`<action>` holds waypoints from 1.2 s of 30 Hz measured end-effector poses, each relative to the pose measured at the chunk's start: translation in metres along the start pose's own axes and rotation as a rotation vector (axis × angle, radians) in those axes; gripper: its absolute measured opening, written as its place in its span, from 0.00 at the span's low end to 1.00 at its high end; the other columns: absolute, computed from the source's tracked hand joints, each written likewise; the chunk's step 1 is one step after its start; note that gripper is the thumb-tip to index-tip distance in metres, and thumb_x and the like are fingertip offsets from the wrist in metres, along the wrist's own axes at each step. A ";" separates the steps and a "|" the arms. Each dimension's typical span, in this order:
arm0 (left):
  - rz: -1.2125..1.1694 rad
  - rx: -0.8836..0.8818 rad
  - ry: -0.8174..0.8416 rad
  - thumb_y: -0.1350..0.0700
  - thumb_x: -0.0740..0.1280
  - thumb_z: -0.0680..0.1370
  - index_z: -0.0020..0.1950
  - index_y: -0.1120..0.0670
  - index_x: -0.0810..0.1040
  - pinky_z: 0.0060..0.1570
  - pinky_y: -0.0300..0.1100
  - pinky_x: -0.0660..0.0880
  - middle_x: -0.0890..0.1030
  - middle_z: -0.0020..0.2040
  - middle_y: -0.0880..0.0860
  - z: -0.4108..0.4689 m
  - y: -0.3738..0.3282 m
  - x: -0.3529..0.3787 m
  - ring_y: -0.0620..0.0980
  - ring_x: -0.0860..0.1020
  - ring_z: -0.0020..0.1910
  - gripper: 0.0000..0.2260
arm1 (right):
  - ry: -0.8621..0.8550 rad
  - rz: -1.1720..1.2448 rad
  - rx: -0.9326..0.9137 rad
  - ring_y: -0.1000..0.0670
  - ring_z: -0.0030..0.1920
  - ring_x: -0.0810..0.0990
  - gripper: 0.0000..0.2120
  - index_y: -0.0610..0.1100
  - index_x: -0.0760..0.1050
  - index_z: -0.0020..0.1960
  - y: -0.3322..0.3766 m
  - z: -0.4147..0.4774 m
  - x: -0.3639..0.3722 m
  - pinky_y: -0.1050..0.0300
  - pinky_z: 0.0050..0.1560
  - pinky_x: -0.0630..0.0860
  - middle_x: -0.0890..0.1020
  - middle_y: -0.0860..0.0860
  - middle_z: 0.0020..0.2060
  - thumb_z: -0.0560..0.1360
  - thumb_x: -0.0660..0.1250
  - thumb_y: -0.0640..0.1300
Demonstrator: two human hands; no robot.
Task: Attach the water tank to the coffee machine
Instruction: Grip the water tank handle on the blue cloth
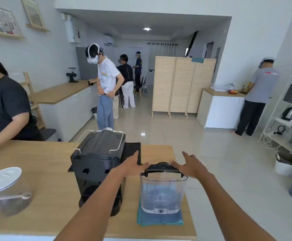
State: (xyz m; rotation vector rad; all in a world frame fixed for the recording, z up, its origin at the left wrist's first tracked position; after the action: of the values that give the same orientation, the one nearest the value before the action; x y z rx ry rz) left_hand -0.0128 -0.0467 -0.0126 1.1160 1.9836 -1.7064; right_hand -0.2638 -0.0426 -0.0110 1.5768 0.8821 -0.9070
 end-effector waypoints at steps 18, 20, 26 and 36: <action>-0.266 -0.124 0.044 0.34 0.63 0.77 0.71 0.46 0.73 0.64 0.44 0.64 0.75 0.67 0.46 0.029 0.025 0.043 0.48 0.70 0.66 0.27 | 0.111 0.464 0.004 0.49 0.54 0.79 0.33 0.53 0.72 0.60 -0.036 0.008 0.033 0.56 0.52 0.75 0.80 0.51 0.54 0.64 0.69 0.73; -0.302 -0.128 0.004 0.33 0.66 0.75 0.70 0.46 0.72 0.64 0.44 0.64 0.75 0.66 0.44 0.030 0.031 0.042 0.47 0.71 0.66 0.28 | 0.092 0.504 -0.003 0.51 0.52 0.80 0.34 0.54 0.72 0.62 -0.036 0.009 0.034 0.56 0.51 0.77 0.80 0.53 0.54 0.64 0.71 0.72; -0.397 -0.038 -0.144 0.36 0.73 0.70 0.62 0.38 0.77 0.66 0.46 0.72 0.83 0.59 0.41 0.030 0.035 0.038 0.46 0.80 0.60 0.22 | 0.033 0.520 -0.087 0.54 0.43 0.84 0.30 0.59 0.68 0.65 -0.030 0.008 0.027 0.60 0.43 0.78 0.80 0.59 0.49 0.68 0.74 0.65; -0.341 0.112 -0.277 0.40 0.78 0.68 0.58 0.40 0.84 0.56 0.49 0.81 0.89 0.44 0.46 0.018 0.033 0.027 0.46 0.87 0.45 0.20 | -0.026 0.541 -0.162 0.48 0.53 0.83 0.38 0.63 0.66 0.69 -0.031 0.007 0.023 0.47 0.56 0.81 0.81 0.56 0.57 0.64 0.77 0.64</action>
State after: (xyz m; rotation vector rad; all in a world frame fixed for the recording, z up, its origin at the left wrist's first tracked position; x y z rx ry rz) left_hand -0.0121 -0.0540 -0.0584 0.5506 2.0031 -2.0334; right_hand -0.2819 -0.0425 -0.0456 1.5465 0.4559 -0.4564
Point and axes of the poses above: each hand's wrist, its own z-axis towards the middle knuckle, its own x-axis out of the palm, y = z × x, the point moved 5 cm from there along z, towards the middle knuckle
